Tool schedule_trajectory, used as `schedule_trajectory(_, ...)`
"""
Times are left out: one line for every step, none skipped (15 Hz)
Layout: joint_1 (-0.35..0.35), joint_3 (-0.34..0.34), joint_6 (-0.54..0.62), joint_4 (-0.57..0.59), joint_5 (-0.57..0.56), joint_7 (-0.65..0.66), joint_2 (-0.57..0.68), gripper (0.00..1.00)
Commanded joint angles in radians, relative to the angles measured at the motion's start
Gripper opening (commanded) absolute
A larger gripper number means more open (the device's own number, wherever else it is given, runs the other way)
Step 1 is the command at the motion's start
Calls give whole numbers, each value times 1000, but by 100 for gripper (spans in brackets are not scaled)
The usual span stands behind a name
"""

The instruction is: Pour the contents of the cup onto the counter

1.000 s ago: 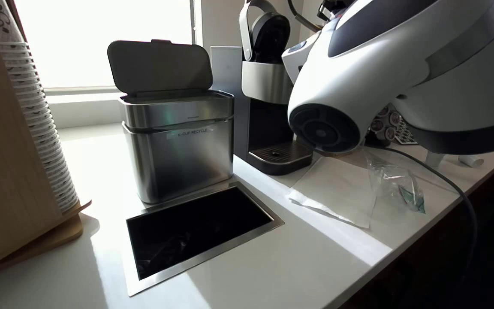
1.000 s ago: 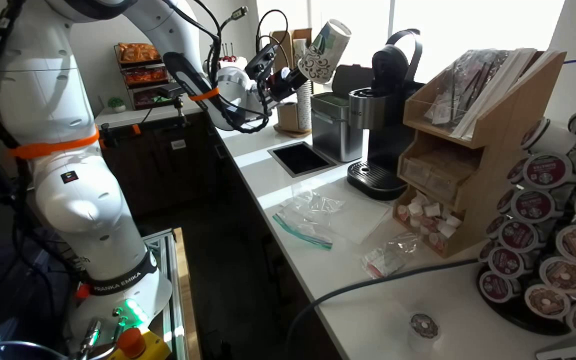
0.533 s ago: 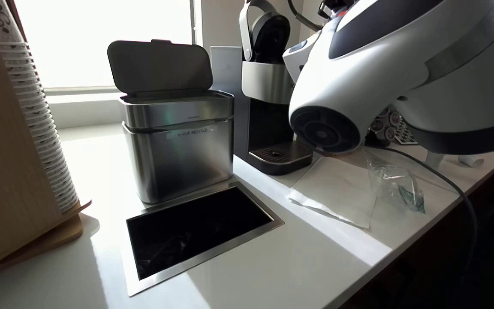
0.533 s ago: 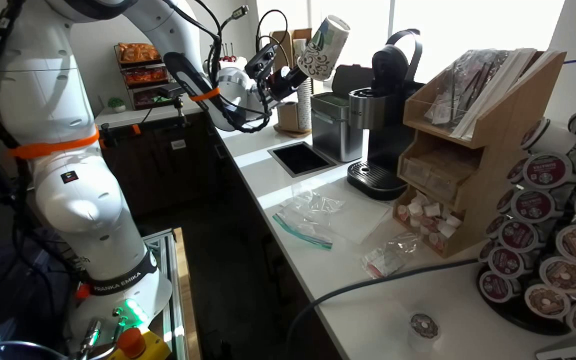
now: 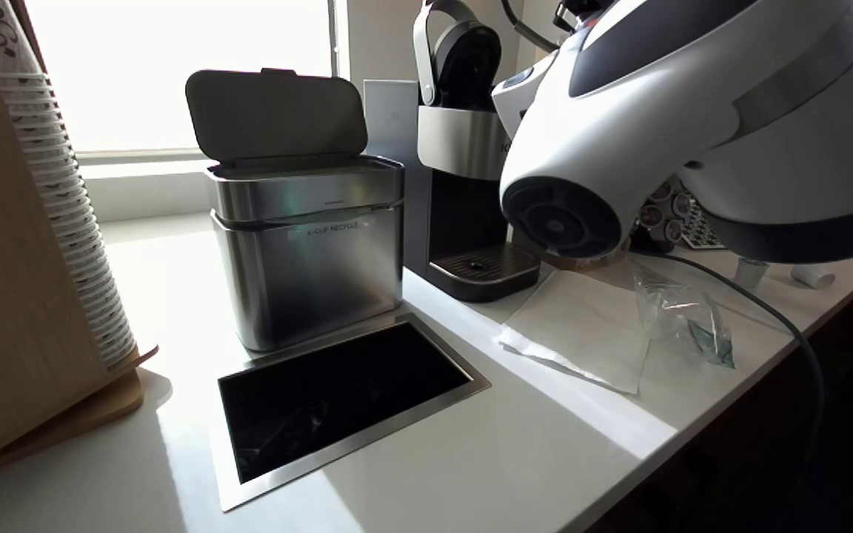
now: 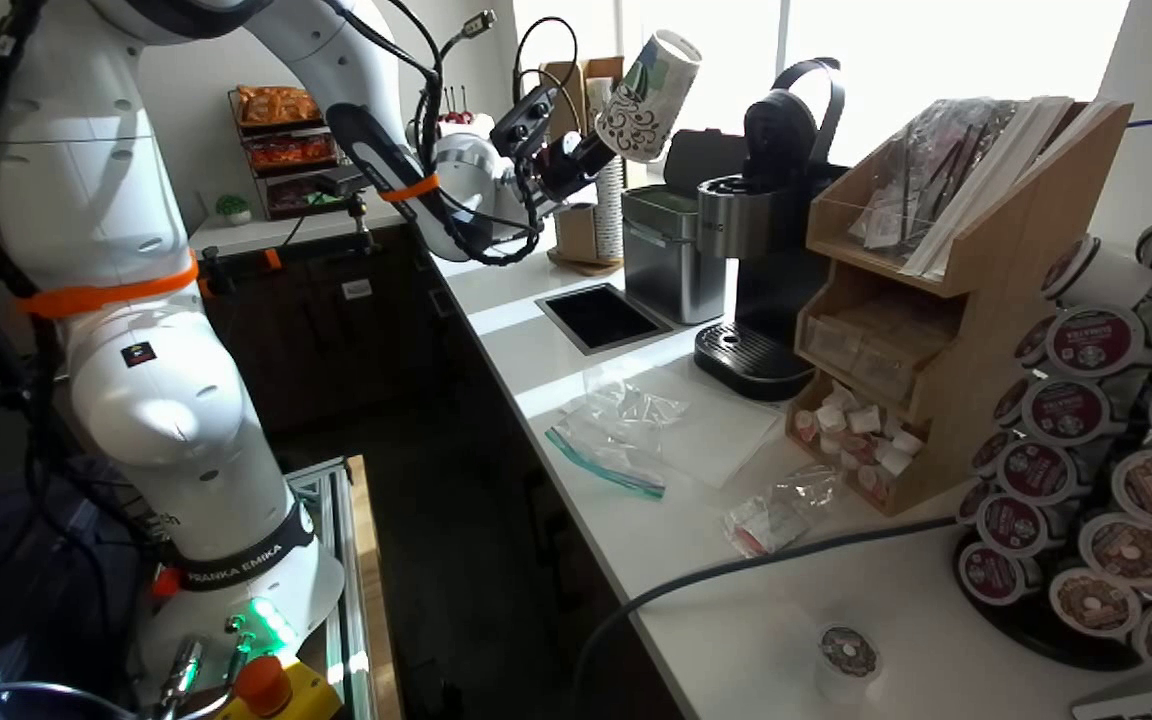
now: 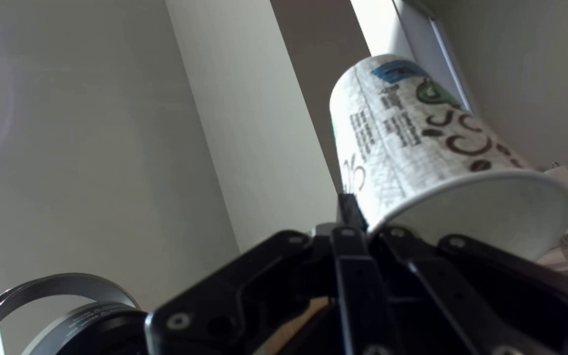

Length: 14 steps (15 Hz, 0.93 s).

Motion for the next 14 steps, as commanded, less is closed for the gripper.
schedule_trajectory(-2,1,1,-14,40,8,-30,1)
schedule_trajectory(-3,0,-4,-13,47,11,-32,1)
schedule_trajectory(-3,0,-6,-10,63,20,-35,1)
schedule_trajectory(-5,1,3,-1,95,34,-40,1)
schedule_trajectory(-6,2,-3,6,118,49,-42,1)
schedule_trajectory(-7,2,-4,19,156,73,-46,1)
schedule_trajectory(-8,3,3,36,205,104,-49,1)
schedule_trajectory(-8,4,4,53,253,137,-52,1)
schedule_trajectory(-8,4,4,71,291,167,-57,1)
schedule_trajectory(-9,3,5,85,325,199,-62,1)
schedule_trajectory(-11,1,20,99,360,228,-68,1)
schedule_trajectory(-13,-1,22,113,395,263,-69,1)
schedule_trajectory(-16,-4,32,127,430,290,-73,1)
schedule_trajectory(-18,-5,43,141,466,316,-77,1)
